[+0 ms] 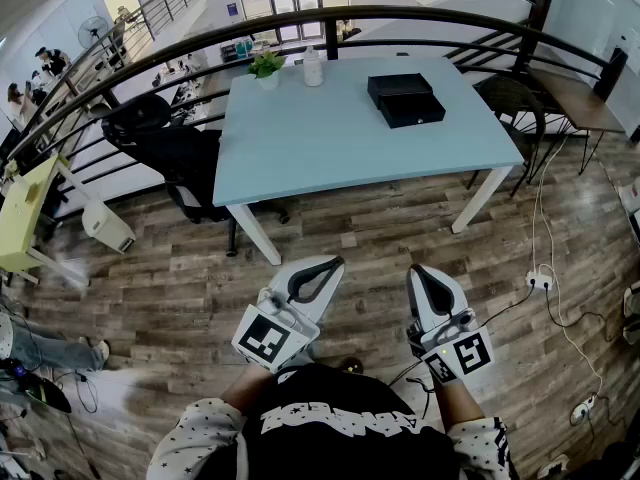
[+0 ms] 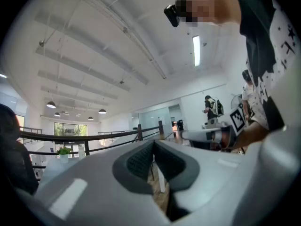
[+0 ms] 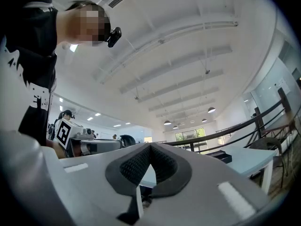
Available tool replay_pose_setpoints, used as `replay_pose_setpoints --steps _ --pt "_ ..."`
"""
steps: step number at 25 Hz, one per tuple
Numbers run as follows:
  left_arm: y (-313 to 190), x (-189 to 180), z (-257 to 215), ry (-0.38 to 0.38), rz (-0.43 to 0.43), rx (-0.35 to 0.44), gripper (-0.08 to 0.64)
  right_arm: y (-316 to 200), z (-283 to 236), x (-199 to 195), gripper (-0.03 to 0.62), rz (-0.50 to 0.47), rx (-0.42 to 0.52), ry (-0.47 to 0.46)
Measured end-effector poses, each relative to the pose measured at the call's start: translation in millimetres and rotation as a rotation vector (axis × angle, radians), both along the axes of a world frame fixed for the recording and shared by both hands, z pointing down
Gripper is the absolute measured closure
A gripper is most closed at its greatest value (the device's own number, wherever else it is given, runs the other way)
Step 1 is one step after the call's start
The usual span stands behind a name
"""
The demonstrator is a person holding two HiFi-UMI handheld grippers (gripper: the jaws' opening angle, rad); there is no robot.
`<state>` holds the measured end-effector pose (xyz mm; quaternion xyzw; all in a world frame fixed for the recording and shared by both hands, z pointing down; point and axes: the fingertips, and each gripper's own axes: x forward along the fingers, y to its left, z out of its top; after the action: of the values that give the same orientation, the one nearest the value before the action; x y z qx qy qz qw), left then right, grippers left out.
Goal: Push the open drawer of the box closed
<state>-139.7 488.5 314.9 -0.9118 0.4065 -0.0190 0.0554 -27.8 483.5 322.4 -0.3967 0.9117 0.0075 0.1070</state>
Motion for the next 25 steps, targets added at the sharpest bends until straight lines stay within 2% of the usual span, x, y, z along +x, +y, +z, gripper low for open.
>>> replay_pose_setpoints --steps 8,13,17,25 --pt "-5.9 20.2 -2.2 -0.004 0.037 0.007 0.560 -0.2 -2.7 14.9 0.598 0.014 0.039 0.019" --pt "-9.3 31.4 -2.1 -0.012 0.052 0.017 0.560 -7.1 -1.7 27.9 0.600 0.023 0.004 -0.019" --pt "-7.9 31.9 1.4 -0.024 0.053 -0.006 0.560 -9.8 -0.6 33.1 0.600 0.009 -0.015 -0.063" --pt "-9.3 23.1 2.3 -0.052 -0.007 -0.014 0.560 -19.0 8.5 31.7 0.600 -0.028 -0.050 -0.105"
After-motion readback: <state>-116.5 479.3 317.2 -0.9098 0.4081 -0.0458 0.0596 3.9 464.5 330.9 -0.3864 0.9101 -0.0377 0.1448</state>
